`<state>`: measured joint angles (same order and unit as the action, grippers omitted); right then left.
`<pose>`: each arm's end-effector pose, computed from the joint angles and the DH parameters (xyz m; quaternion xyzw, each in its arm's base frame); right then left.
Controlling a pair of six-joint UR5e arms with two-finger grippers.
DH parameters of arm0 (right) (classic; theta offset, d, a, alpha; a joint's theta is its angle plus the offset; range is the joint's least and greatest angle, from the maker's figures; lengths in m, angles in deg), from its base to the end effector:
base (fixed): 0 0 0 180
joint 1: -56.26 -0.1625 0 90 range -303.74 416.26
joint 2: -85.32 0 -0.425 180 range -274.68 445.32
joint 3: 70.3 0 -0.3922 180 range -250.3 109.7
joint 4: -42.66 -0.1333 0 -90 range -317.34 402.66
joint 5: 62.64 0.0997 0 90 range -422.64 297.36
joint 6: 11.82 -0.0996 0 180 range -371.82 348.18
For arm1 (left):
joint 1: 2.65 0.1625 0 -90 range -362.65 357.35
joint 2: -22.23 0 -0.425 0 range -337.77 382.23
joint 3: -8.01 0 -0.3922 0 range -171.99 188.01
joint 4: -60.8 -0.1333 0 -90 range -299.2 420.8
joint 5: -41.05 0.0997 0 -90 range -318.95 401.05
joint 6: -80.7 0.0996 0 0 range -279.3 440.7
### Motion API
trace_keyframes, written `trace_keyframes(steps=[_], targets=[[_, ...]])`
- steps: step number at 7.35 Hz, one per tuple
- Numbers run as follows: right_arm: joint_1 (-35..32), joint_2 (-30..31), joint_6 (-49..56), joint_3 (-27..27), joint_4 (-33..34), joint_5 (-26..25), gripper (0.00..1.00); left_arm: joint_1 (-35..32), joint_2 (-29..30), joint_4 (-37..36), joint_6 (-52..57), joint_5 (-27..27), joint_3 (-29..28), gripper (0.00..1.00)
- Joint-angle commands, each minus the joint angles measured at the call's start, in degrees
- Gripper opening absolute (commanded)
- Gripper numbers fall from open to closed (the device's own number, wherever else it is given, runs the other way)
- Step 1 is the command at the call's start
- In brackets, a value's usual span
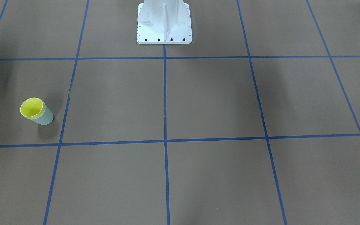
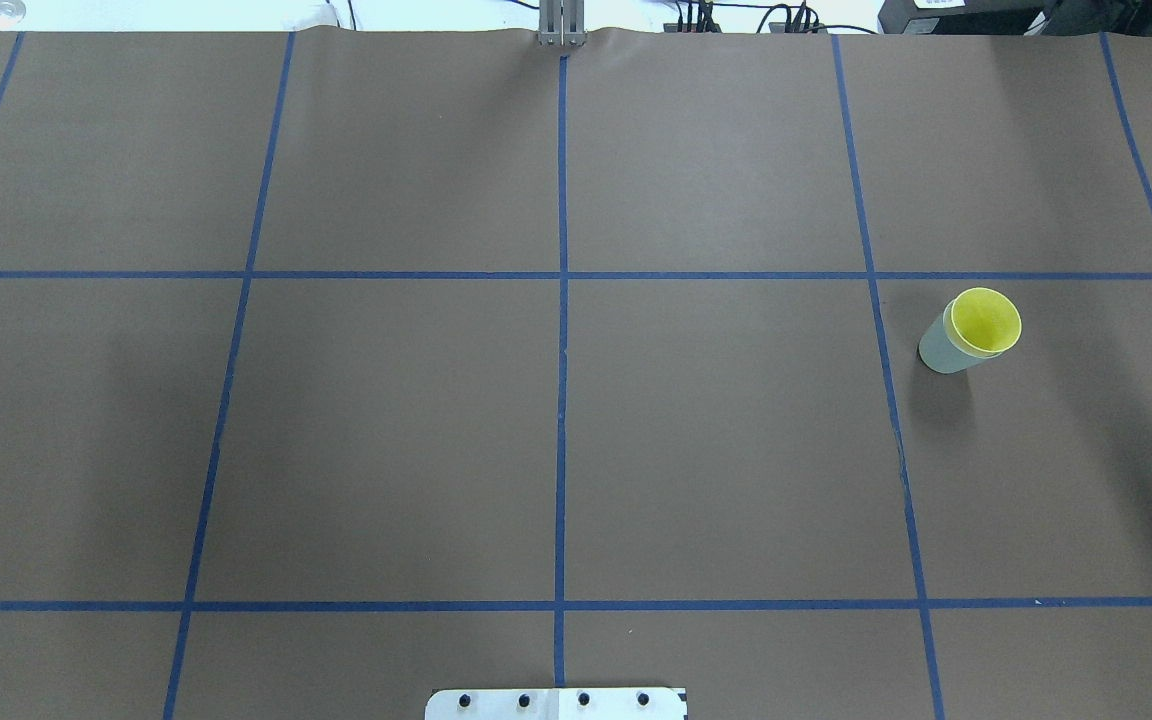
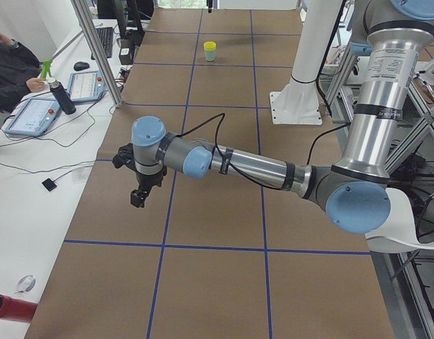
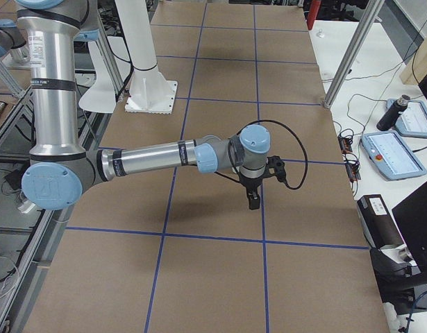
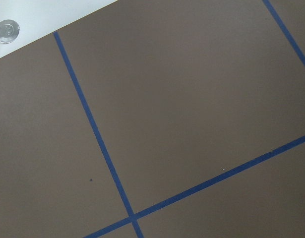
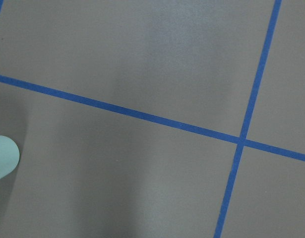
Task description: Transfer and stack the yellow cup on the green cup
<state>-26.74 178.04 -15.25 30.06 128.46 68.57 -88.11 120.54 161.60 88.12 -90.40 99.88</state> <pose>0.0085 -0.4862 0.5878 0.0643 -0.3574 -0.0653 0.9295 -0.0223 -0.5708 0.5477 0.1790 0.3436 0.1599 0.9079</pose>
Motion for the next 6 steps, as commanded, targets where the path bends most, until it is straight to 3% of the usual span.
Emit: trace_keyframes(steps=[1, 3, 6], targets=[[-2.7, 3.9, 0.2, -0.3, -2.0, -0.3, 0.99, -0.3, -6.6, 3.6, 0.0, 0.1, -1.8, 1.0], [-3.2, 3.7, -0.1, -2.4, -2.0, 0.4, 0.99, -2.7, -6.2, 2.2, 0.0, 0.1, -2.0, 1.0], [-5.7, 3.3, -0.1, -2.5, 0.5, 5.5, 0.99, -6.8, -1.1, -10.2, 3.3, -0.1, -1.8, 1.0]])
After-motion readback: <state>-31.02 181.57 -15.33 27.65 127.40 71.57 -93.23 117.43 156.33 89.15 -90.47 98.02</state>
